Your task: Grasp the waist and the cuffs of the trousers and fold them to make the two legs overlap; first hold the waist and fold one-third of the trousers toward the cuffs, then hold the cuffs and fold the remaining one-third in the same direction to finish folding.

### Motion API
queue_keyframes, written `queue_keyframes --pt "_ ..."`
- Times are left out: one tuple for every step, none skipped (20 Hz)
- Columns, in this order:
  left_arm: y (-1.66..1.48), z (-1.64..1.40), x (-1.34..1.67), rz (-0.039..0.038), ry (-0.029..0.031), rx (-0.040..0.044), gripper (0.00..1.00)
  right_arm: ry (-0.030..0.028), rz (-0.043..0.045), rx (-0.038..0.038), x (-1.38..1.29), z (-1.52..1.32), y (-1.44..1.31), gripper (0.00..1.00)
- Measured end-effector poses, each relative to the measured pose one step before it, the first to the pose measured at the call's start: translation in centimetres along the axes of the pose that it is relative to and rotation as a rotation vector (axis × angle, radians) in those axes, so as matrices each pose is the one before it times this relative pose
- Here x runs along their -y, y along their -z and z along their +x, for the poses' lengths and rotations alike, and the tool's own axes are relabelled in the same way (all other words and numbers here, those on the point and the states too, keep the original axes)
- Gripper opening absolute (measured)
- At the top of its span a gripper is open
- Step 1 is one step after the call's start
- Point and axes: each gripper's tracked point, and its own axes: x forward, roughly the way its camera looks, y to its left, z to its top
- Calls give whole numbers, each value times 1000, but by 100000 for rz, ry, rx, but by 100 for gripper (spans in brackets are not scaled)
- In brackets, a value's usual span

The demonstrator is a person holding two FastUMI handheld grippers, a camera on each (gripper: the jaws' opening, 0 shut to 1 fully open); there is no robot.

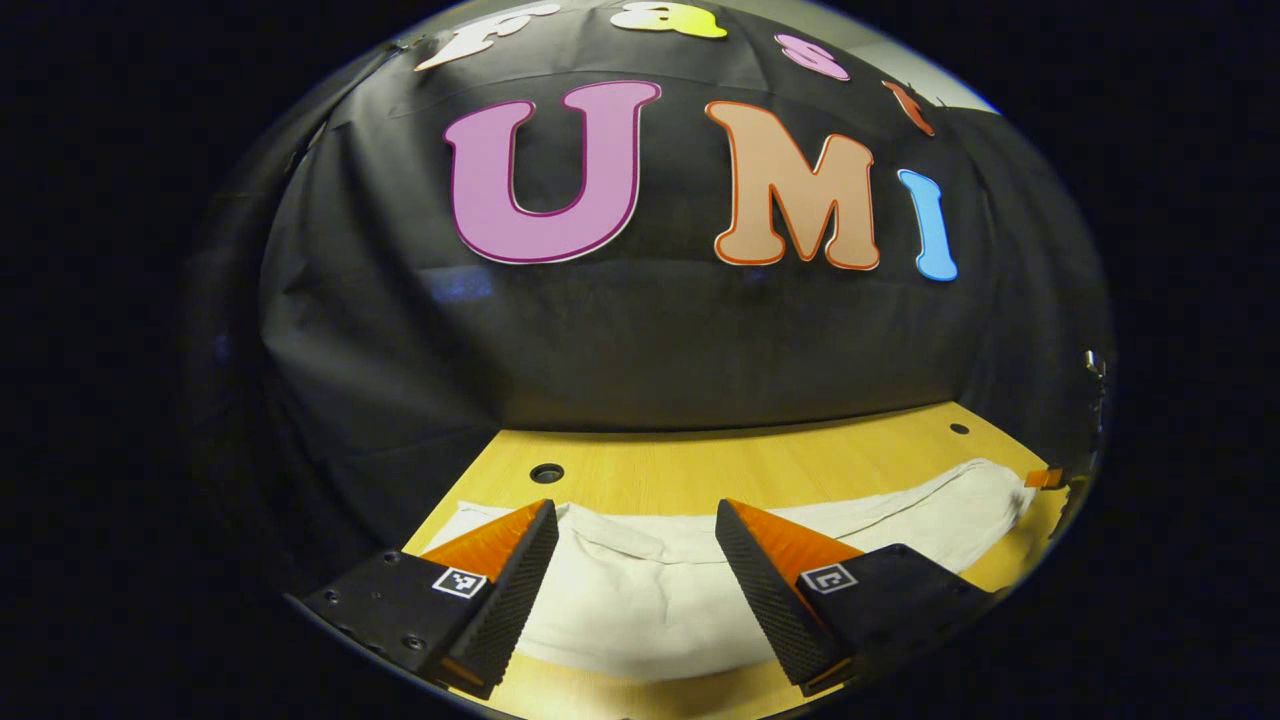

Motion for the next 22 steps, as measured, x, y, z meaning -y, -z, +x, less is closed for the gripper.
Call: queue_keyframes --pt "167 -87 -195 -1194 -644 -488 97 137 2174 -2287 101 296 654 94" --pt "310 -43 -260 -688 -1113 -707 98 168 1992 -2050 65 305 699 94" --pt "201 -140 -285 -356 -1129 -677 97 982 1663 -1792 248 286 480 97" --pt "135 -140 -189 -271 -791 -375 97 735 2214 -1573 134 266 330 97" --pt "-34 -45 -171 -104 -814 -277 97 903 2770 -1740 146 329 279 97" --pt "183 -120 -220 111 -671 -342 97 646 3272 -1854 19 359 406 93" --pt "58 -190 -218 492 -621 132 98 254 3646 -2073 -10 293 288 97" --pt "-32 -40 -170 701 -685 43 98 886 2920 -1787 18 368 332 93" --pt "-12 -87 -118 592 -535 -356 97 1428 1997 -2064 115 419 305 97" --pt "322 -108 -167 372 -738 -451 97 618 1379 1423 -21 -61 -428 97" --pt "66 -2 -21 154 -341 -301 98 484 747 -540 -8 173 93 92" --pt "79 -156 -109 97 -343 -320 98 1556 -699 459 349 -56 1 91" --pt "65 -13 -15 18 -346 -460 97 2435 -2506 -268 686 315 -65 89" --pt "274 54 102 65 -169 -227 97 1365 -2321 -219 523 -246 123 74" --pt "128 10 -55 57 -346 -280 97 -632 -1337 64 1 132 -292 61" --pt "-46 -14 6 -19 -64 -118 98 -756 -923 -1483 -198 183 275 48" --pt "122 30 42 -7 -168 -407 97 -894 372 361 -233 94 -276 40" --pt "319 -2 83 -93 -198 -929 97 -1067 883 -877 -192 -249 85 27" --pt "217 -40 137 -261 158 -536 98 -1238 501 -244 15 -76 -272 23" --pt "186 -23 106 -261 309 -376 97 -843 -135 -297 306 -52 1 14" --pt "131 -134 108 36 6 -303 97 214 -523 781 354 -40 -393 21" --pt "-52 -53 2 334 -268 -335 97 846 -327 571 158 -177 -111 21"
